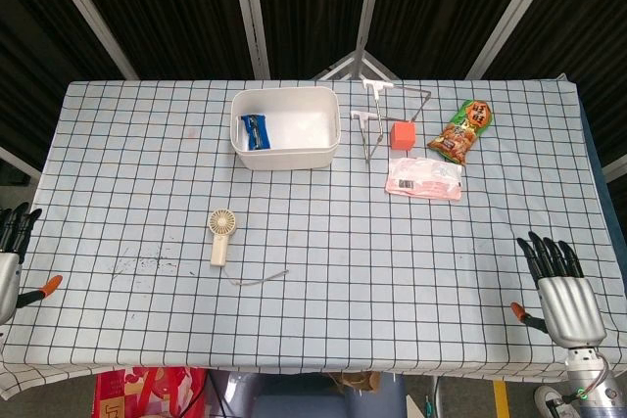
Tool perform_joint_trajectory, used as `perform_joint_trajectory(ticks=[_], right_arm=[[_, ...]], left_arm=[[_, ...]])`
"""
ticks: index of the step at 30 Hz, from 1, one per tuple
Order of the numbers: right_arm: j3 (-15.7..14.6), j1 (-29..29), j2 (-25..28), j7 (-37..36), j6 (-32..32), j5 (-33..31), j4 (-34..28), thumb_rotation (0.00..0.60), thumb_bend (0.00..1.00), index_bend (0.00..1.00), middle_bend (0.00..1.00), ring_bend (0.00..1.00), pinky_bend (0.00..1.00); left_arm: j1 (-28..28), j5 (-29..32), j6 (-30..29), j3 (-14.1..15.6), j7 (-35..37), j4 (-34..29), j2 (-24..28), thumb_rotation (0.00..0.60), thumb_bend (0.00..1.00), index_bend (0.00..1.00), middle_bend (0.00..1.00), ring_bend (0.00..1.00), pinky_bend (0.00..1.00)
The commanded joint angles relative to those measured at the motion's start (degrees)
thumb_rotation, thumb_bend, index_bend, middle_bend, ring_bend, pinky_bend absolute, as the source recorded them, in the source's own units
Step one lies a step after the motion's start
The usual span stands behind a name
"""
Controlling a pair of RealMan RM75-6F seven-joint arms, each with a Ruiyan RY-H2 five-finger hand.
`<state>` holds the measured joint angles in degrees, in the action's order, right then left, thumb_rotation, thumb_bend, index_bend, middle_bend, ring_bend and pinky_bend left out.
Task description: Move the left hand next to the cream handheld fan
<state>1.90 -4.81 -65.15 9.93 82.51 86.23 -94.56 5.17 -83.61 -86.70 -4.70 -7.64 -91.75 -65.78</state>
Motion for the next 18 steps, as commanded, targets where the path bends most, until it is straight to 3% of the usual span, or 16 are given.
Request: perform_joint_trajectory(ticks=[1, 18], right_arm=[[-0.06, 0.12, 0.06, -0.2, 0.26, 0.19, 0.07, 0.6, 0.21, 0.0, 0.0, 0.0, 0.04], [-0.53, 0.71, 0.68, -1.25, 0.81, 0.61, 0.2, 0.6, 0.21, 0.0, 0.0, 0.0, 0.04]], left_arm=[[0.02, -0.21, -0.04, 0.12, -0.25, -0.13, -0.02, 0.6, 0.0, 0.0, 0.0, 0.0, 0.0], [0.51, -0.72, 0.66, 0.59, -1.87, -0.7, -0.18, 0.6, 0.0, 0.0, 0.0, 0.0, 0.0]])
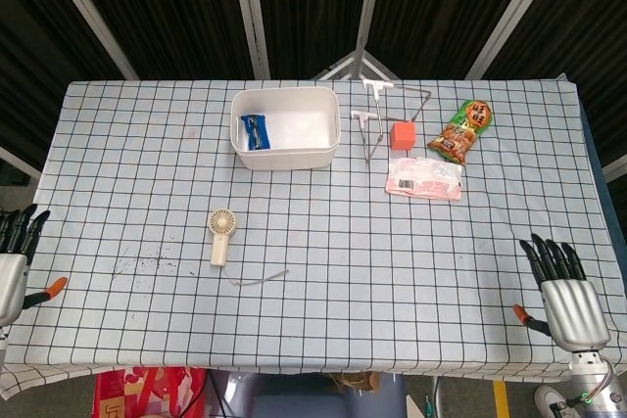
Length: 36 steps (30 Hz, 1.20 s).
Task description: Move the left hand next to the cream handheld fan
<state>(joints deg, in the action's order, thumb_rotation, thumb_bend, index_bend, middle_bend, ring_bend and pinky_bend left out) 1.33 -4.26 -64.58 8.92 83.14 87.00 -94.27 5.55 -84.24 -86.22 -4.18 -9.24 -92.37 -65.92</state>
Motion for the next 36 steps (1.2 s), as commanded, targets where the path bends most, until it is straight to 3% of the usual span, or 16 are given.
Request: perform_joint_trajectory(ticks=[1, 5, 8, 10, 11, 14, 18, 24, 29, 36], right_arm=[[0.06, 0.22, 0.17, -0.33, 0.28, -0.2, -0.12, 0.6, 0.21, 0.0, 0.0, 0.0, 0.04], [-0.08, 0.31, 0.25, -0.49, 0.36, 0.03, -0.1, 0.6, 0.21, 0.0, 0.0, 0.0, 0.04], [-0.14, 0.45, 0.31, -0.6, 0.59, 0.19, -0.22, 0.6, 0.21, 0.0, 0.0, 0.0, 0.04], [-0.19, 0.46, 0.28, -0.59, 0.71, 0.44, -0.34, 0.6, 0.21, 0.0, 0.0, 0.0, 0.04], [-0.27, 0.45, 0.28, -0.57, 0.71, 0.66, -0.33, 0.6, 0.21, 0.0, 0.0, 0.0, 0.04], [-0.38, 0.42, 0.3, -0.64, 0.78, 1.06, -0.29, 0.6, 0.21, 0.0, 0.0, 0.0, 0.04], [-0.38, 0.46, 0.32, -1.22, 0.88, 1.18, -0.28, 0.6, 0.21, 0.0, 0.0, 0.0, 0.04], [-0.32, 0.32, 0.44, -2.52, 0.5, 1.06, -0.07, 0.6, 0.21, 0.0, 0.0, 0.0, 0.04], [-0.25, 0.21, 0.5, -3.55, 0.4, 1.15, 0.14, 0.6, 0.21, 0.0, 0.0, 0.0, 0.04], [-0.24, -0.04, 0.49, -4.48, 0.03, 1.27, 0.5, 0.6, 0.21, 0.0, 0.0, 0.0, 0.04]], left_arm=[[0.17, -0.17, 0.25, 0.13, -0.4, -0.15, -0.05, 0.6, 0.0, 0.0, 0.0, 0.0, 0.0], [0.46, -0.45, 0.8, 0.42, -1.17, -0.61, -0.03, 0.6, 0.0, 0.0, 0.0, 0.0, 0.0], [0.89, -1.05, 1.02, 0.5, -2.41, -0.71, -0.18, 0.6, 0.04, 0.0, 0.05, 0.04, 0.1], [1.28, -1.64, 1.08, 0.49, -3.45, -0.9, -0.38, 0.6, 0.15, 0.0, 0.21, 0.19, 0.29], [1.64, -2.2, 1.1, 0.43, -4.3, -1.22, -0.58, 0.6, 0.22, 0.0, 0.35, 0.34, 0.45], [2.98, -3.31, 2.08, 0.23, -6.73, -2.96, -1.06, 0.6, 0.41, 0.0, 0.7, 0.67, 0.78], [5.93, -2.26, 7.44, 0.21, -11.19, -7.42, -1.7, 0.6, 0.62, 0.03, 0.91, 0.88, 0.93], [10.86, 4.73, 16.57, -0.74, -21.0, -14.72, -4.41, 0.6, 0.77, 0.13, 1.0, 0.96, 1.0], [14.37, 12.58, 20.61, -2.2, -28.95, -16.77, -8.4, 0.6, 0.77, 0.15, 1.0, 0.96, 1.0], [17.44, 19.54, 20.91, -2.67, -36.67, -15.11, -14.28, 0.6, 0.77, 0.15, 1.0, 0.96, 1.0]])
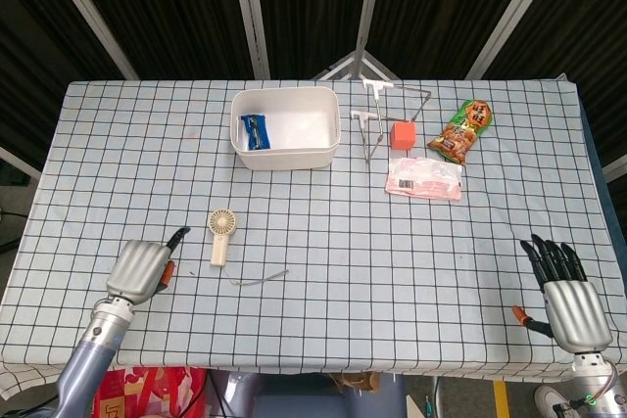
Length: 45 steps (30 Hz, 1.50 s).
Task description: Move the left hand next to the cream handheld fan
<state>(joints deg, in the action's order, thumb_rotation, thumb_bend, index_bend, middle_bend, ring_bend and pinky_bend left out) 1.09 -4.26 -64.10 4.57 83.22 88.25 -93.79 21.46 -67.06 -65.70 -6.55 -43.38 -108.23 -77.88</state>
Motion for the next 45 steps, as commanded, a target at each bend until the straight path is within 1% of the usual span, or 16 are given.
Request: perform_joint_trajectory(ticks=[1, 7, 13, 26, 45], right_arm=[[0.01, -0.04, 0.03, -0.24, -0.03, 0.03, 0.02, 0.6, 0.21, 0.0, 0.0, 0.0, 0.04], [-0.06, -0.08, -0.01, -0.45, 0.0, 0.31, -0.08, 0.6, 0.21, 0.0, 0.0, 0.0, 0.04], [-0.03, -0.11, 0.02, -0.5, -0.09, 0.22, -0.2, 0.6, 0.21, 0.0, 0.0, 0.0, 0.04], [-0.03, -0.14, -0.05, -0.7, -0.07, 0.28, -0.15, 0.6, 0.21, 0.0, 0.0, 0.0, 0.04], [0.06, -0.12, -0.03, -0.82, 0.13, 0.31, -0.27, 0.6, 0.21, 0.0, 0.0, 0.0, 0.04]], left_arm=[[1.95, 3.23, 0.3, -0.28, -3.38, 1.45, -3.23, 0.6, 0.77, 0.15, 1.0, 0.96, 1.0], [3.7, 6.45, 0.24, -0.28, -5.28, 4.86, -6.87, 0.6, 0.77, 0.14, 1.0, 0.96, 1.0], [5.09, 8.44, 0.18, -0.09, -6.06, 7.29, -9.43, 0.6, 0.77, 0.14, 1.0, 0.96, 1.0], [6.9, 9.15, -0.06, 1.66, -6.25, 10.06, -13.02, 0.6, 0.77, 0.14, 1.0, 0.96, 1.0], [7.57, 9.12, -1.56, 3.11, -5.19, 10.92, -13.55, 0.6, 0.77, 0.15, 1.0, 0.96, 1.0]])
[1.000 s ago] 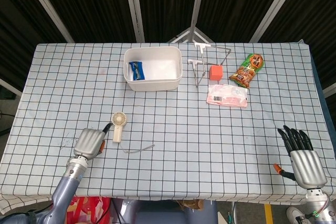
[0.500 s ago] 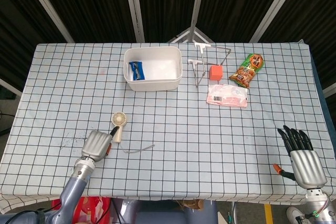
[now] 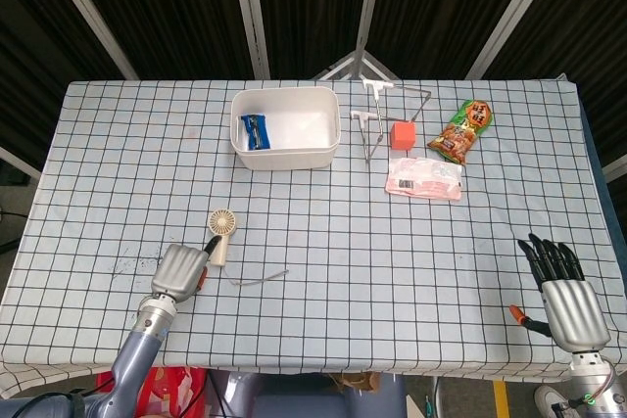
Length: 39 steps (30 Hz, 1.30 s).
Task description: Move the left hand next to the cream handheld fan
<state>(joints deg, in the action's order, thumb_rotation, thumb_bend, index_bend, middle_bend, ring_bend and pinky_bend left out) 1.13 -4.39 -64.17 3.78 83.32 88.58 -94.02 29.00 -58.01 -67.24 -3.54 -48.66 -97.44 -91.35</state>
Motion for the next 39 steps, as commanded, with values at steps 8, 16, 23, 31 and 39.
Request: perform_joint_trajectory(ticks=[8, 16, 23, 31, 39], right_arm=[[0.12, 0.06, -0.15, -0.19, 0.25, -0.02, 0.21, 0.6, 0.21, 0.0, 0.0, 0.0, 0.04], [0.2, 0.11, -0.32, -0.7, 0.73, 0.37, 0.39, 0.6, 0.21, 0.0, 0.0, 0.0, 0.04], [0.21, 0.16, -0.48, -0.99, 0.94, 0.5, 0.78, 0.6, 0.21, 0.0, 0.0, 0.0, 0.04], [0.24, 0.2, -0.44, -1.1, 1.09, 0.58, 0.91, 0.6, 0.21, 0.0, 0.0, 0.0, 0.04], [0.17, 0.25, -0.38, -1.07, 1.09, 0.56, 0.98, 0.6, 0.21, 0.0, 0.0, 0.0, 0.04]], left_arm=[[0.31, 1.1, 0.1, 0.66, 0.14, 1.42, -0.65, 0.6, 0.78, 0.17, 1.0, 0.96, 1.0], [0.4, 2.44, 0.46, 1.1, 0.7, 3.13, -1.03, 0.6, 0.78, 0.16, 1.0, 0.96, 1.0], [0.08, 0.15, -0.41, 1.18, 3.71, 2.78, -0.65, 0.6, 0.78, 0.15, 1.0, 0.96, 1.0], [-0.99, -8.5, -4.04, 1.1, 10.53, -0.26, 1.57, 0.6, 0.77, 0.13, 0.99, 0.94, 1.0], [-3.82, -15.19, -8.94, 2.8, 14.89, -4.98, 6.94, 0.6, 0.44, 0.01, 0.66, 0.67, 0.75]])
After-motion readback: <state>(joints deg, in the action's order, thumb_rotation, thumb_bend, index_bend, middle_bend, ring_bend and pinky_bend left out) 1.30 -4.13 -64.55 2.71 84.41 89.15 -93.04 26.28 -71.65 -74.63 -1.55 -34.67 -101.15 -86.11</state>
